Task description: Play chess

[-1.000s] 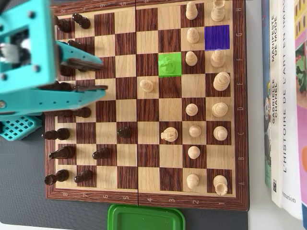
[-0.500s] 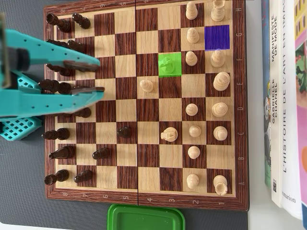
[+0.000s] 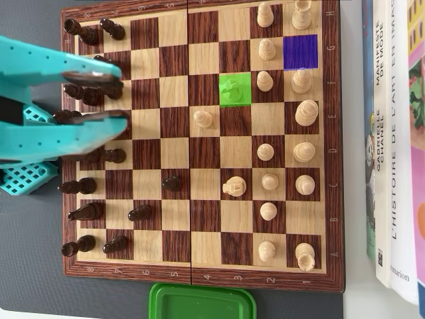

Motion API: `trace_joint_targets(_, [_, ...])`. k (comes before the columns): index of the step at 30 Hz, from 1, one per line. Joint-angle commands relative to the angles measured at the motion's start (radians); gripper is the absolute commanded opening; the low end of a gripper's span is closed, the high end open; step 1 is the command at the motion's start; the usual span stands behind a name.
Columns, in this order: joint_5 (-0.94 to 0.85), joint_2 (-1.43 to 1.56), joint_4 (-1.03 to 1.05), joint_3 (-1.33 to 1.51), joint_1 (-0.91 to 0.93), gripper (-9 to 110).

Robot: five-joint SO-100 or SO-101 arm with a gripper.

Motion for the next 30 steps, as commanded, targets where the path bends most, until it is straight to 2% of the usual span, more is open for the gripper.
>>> trace_joint_targets(1, [-0.003, 0.040, -0.081, 0.009, 0.008, 12])
trace_joint_targets(13, [0.002, 0.158, -0.397, 0.107, -0.002, 12])
trace_joint_targets(30, [-0.011, 0.158, -1.161, 0.206, 0.006, 12])
